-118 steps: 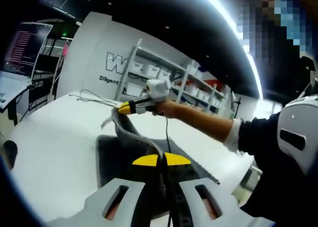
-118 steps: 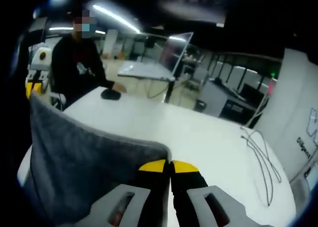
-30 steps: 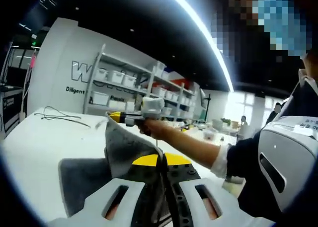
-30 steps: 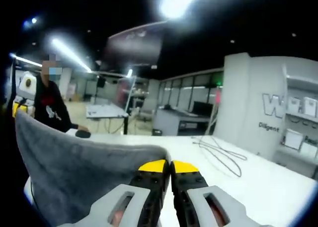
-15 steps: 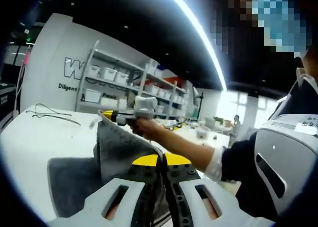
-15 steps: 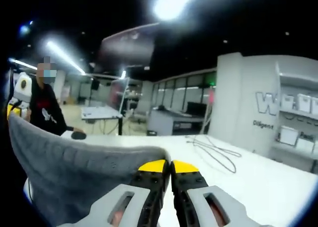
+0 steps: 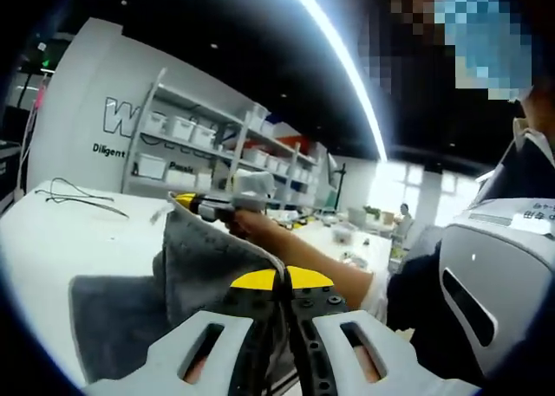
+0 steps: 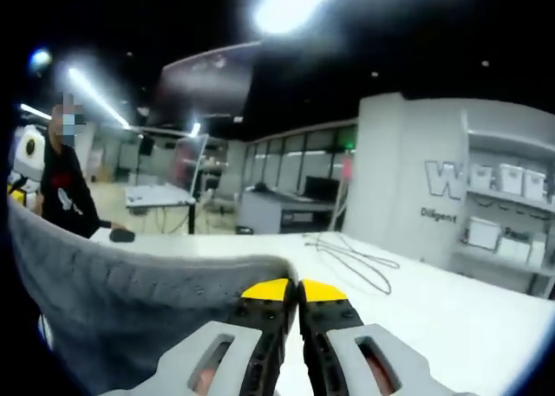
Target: Open the folded towel by lifting each exposed corner and separating the folded layers until the towel lies flat within the target outline without major curled edges
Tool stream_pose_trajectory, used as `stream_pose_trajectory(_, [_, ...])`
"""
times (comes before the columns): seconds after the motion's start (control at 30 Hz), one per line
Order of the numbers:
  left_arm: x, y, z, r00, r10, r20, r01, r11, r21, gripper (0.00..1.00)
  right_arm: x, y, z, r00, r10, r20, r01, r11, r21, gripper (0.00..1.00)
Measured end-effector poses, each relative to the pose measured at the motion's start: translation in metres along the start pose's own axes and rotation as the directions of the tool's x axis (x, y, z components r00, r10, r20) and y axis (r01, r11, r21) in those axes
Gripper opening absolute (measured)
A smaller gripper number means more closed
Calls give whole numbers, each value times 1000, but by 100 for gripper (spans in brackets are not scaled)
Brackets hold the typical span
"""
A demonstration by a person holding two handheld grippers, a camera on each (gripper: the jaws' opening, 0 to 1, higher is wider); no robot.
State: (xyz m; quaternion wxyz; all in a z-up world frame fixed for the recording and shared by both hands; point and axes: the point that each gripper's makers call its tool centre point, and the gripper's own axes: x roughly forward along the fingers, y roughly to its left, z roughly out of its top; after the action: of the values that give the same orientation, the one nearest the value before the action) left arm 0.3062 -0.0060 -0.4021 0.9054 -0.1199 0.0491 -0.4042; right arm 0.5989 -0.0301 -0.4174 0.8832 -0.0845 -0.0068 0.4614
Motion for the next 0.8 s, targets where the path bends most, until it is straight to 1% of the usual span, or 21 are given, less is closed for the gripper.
stream_pose_trajectory(0.1, [2,-2,-1,1000,-12,5,12,1000,-8,2,-3,0,0,1000,-6,13,6,1000,13,0])
stream_pose_trajectory(0.2, [3,-3,0,1000,-17,6,17,1000,-6,2,-4,-2,-2,1000,-12,10,12,1000,13,0])
stream_pose_trajectory(0.3, [4,-4,2,1000,-27,11,27,1000,-5,2,-7,-3,0,999,-19,33,17,999,35,0])
stream_pose_trajectory(0.5, [11,-9,4,998,-56,30,56,998,-10,2,-9,-6,3,998,-25,53,23,999,46,0])
stream_pose_trajectory(0.8, [21,-17,4,994,-99,34,100,995,-18,2,-15,-10,0,999,-43,32,42,999,32,0])
